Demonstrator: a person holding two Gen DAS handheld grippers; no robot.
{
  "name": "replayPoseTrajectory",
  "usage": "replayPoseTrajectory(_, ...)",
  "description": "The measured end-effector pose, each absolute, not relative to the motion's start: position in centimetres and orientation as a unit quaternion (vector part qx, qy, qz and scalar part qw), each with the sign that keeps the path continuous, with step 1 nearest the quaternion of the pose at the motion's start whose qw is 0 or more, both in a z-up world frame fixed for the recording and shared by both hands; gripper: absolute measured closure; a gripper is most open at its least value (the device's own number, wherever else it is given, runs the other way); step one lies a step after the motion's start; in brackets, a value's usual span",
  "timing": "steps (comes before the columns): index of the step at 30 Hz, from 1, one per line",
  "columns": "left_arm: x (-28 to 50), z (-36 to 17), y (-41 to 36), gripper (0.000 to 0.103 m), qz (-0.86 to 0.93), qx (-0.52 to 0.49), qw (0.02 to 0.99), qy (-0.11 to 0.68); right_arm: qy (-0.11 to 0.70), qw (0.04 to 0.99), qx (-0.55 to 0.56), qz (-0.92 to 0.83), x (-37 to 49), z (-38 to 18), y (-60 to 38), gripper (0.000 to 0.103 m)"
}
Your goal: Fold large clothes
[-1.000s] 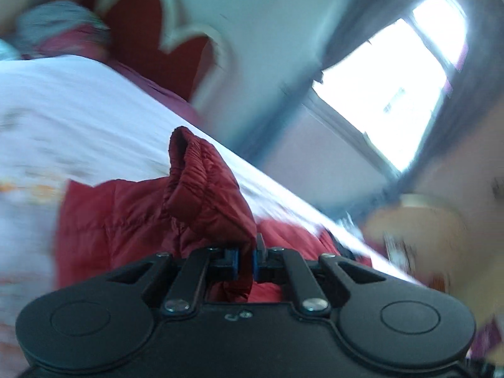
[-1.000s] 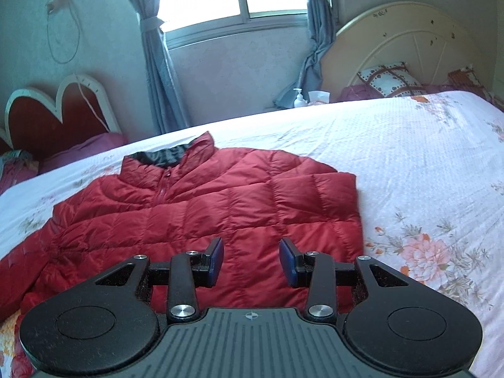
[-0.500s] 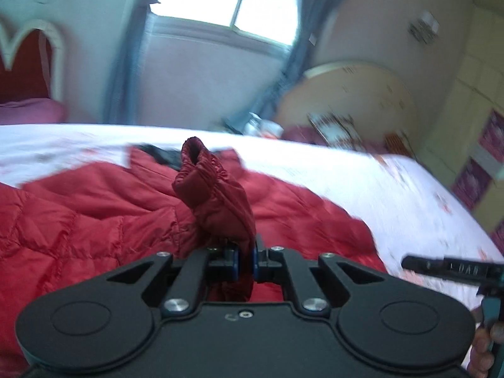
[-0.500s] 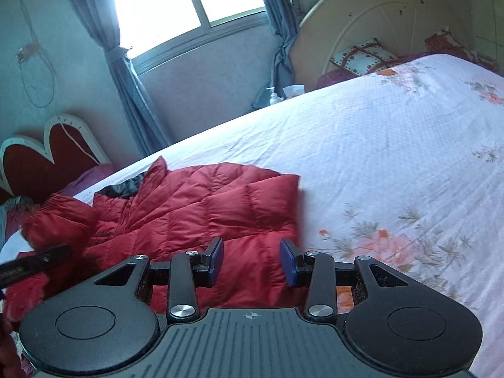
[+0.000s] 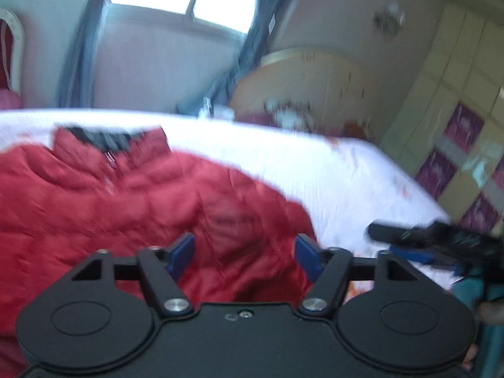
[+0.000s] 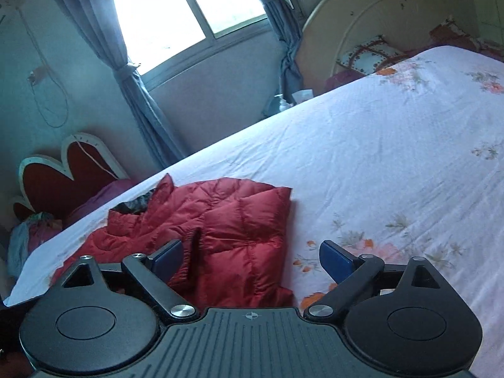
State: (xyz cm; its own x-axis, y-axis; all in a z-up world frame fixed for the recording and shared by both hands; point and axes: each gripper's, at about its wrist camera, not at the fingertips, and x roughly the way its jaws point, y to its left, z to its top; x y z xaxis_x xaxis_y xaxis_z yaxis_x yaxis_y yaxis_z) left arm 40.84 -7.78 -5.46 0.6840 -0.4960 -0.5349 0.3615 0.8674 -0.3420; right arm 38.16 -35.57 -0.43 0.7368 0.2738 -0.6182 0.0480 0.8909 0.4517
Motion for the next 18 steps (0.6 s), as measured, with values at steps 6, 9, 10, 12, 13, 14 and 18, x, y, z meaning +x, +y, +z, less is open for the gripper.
replayPoseTrajectory(6, 39.1, -5.0, 2.3, 0.067, -0.094, -0.074, 0.942, 0.314, 0.394, 0.874, 0.258, 0.116, 40.9, -2.4, -32.1, 0.045)
replayPoseTrajectory(9, 39.1, -6.2, 7.5, 0.077, -0.024, -0.073, 0.940, 0.334, 0.418, 0.858, 0.267, 0.133, 42.3, -3.8, -30.3, 0.045)
replayPoseTrajectory(10, 39.0, -6.5, 8.8, 0.077, -0.007, -0.074, 0.939, 0.335, 0.422, 0.855, 0.267, 0.137, 42.6, -4.1, -29.8, 0.045)
replayPoseTrajectory(12, 39.1, -6.9, 10.7, 0.077, 0.003, -0.073, 0.938, 0.339, 0.426, 0.854, 0.260, 0.144, 42.9, -4.2, -28.9, 0.055)
replayPoseTrajectory(13, 39.2, -7.2, 11.2, 0.077, 0.006, -0.071, 0.936, 0.343, 0.432, 0.853, 0.254, 0.146, 43.1, -4.3, -28.4, 0.064)
replayPoseTrajectory(14, 39.3, -7.6, 11.4, 0.077, 0.004, -0.070, 0.935, 0.348, 0.435, 0.853, 0.249, 0.144, 43.2, -4.4, -28.2, 0.078)
replayPoseTrajectory(18, 39.6, -8.0, 11.0, 0.077, -0.016, -0.061, 0.935, 0.348, 0.416, 0.867, 0.235, 0.144, 42.5, -3.5, -28.2, 0.086)
